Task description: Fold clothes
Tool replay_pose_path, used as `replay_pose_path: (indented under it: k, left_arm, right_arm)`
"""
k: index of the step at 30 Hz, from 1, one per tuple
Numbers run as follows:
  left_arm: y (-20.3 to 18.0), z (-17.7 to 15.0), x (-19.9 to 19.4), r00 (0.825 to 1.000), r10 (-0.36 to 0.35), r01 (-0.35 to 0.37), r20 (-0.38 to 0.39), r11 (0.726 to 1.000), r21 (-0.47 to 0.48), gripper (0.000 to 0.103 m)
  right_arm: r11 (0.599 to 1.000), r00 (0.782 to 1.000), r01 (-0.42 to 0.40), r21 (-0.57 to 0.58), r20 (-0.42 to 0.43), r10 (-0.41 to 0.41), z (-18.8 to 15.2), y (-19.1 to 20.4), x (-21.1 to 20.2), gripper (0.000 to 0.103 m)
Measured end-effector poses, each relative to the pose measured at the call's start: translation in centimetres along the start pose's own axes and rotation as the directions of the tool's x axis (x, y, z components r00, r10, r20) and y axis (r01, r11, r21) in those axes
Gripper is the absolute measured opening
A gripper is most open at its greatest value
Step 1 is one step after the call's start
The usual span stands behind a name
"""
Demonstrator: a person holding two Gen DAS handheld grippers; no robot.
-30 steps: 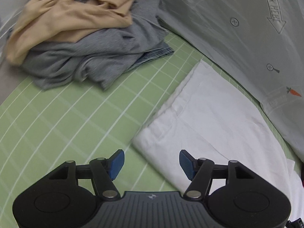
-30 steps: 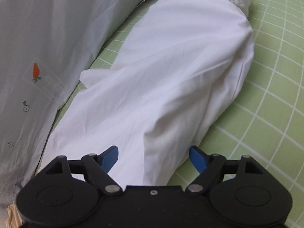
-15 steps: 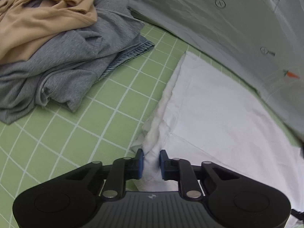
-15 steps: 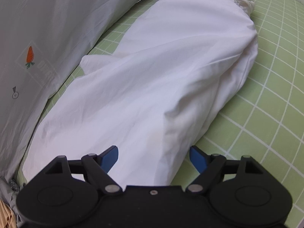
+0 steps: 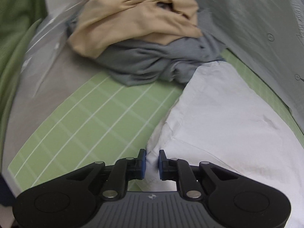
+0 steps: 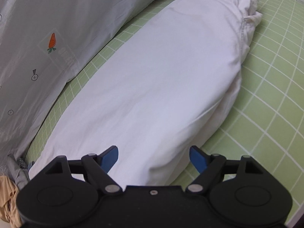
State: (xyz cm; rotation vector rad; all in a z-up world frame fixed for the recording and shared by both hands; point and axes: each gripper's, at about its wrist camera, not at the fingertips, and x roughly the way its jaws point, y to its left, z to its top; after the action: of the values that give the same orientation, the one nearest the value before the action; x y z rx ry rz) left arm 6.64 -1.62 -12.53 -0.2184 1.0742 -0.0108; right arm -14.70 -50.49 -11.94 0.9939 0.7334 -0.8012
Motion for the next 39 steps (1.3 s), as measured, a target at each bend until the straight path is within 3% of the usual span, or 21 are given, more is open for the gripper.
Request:
replay_pose_path:
  k: [2, 4, 6, 9, 15, 23, 32, 35, 37, 38, 39]
  left_arm:
    - [-0.5, -0.1, -0.9, 1.0, 0.019, -0.019, 0.022, 1.0, 0.0, 0.021]
    - [-1.5, -0.3, -2.1, 0.997, 0.039, -0.039, 0.059, 0.999, 0.003, 0.033]
    - [-2.6, -0.5, -3.3, 0.995, 0.014, -0.014, 0.104, 1.0, -0.001, 0.05]
    - [-4.9, -1.4, -5.2, 0.989, -0.026, 0.025, 0.148, 1.0, 0.008, 0.056]
    - [-11.4, -5.2, -7.9, 0.982, -0.096, 0.085, 0.162, 0.994, 0.068, 0.068]
    - [-21.3, -10.4, -10.1, 0.98, -0.138, 0.118, 0.147, 0.984, 0.135, 0.071]
    - [-29.8, -13.9, -11.8, 0.986, -0.093, 0.066, 0.14, 0.98, 0.185, 0.072]
    - [-31.4, -14.7, -12.1, 0.989, -0.065, 0.038, 0.135, 0.981, 0.192, 0.072]
    - [-32.2, -15.2, -12.4, 0.99, -0.05, 0.023, 0.131, 0.979, 0.2, 0.072]
    - [-32.4, -15.3, -12.5, 0.99, -0.04, 0.012, 0.132, 0.98, 0.201, 0.072]
    - [-32.5, -15.4, -12.6, 0.99, -0.029, 0.001, 0.135, 0.98, 0.199, 0.072]
  right_arm:
    - [1.0, 1.0, -0.009, 0.014, -0.002, 0.009, -0.3, -1.1, -0.6, 0.084]
    - [0.999, 1.0, -0.02, 0.037, 0.002, 0.02, -0.2, -2.4, -1.1, 0.085]
    - [0.997, 0.999, -0.031, 0.068, 0.011, 0.03, 0.4, -3.8, -1.5, 0.088]
    - [0.994, 0.998, -0.046, 0.102, 0.036, 0.043, 1.7, -5.7, -2.2, 0.094]
    - [0.993, 0.99, -0.055, 0.104, 0.138, 0.04, 6.2, -10.6, -4.2, 0.101]
    - [0.992, 0.983, -0.056, 0.111, 0.181, 0.035, 15.7, -16.6, -2.8, 0.102]
    - [0.998, 0.983, -0.022, 0.06, 0.182, 0.01, 25.8, -20.4, 4.8, 0.101]
    - [0.998, 0.983, -0.036, 0.046, 0.183, 0.027, 27.2, -20.7, 6.3, 0.081]
    - [0.999, 0.98, -0.04, 0.021, 0.197, 0.035, 27.6, -20.7, 5.9, 0.05]
    - [0.999, 0.975, -0.048, 0.007, 0.216, 0.045, 27.5, -20.9, 5.1, 0.027]
    - [0.998, 0.969, -0.063, -0.013, 0.24, 0.065, 27.4, -21.1, 4.0, 0.019]
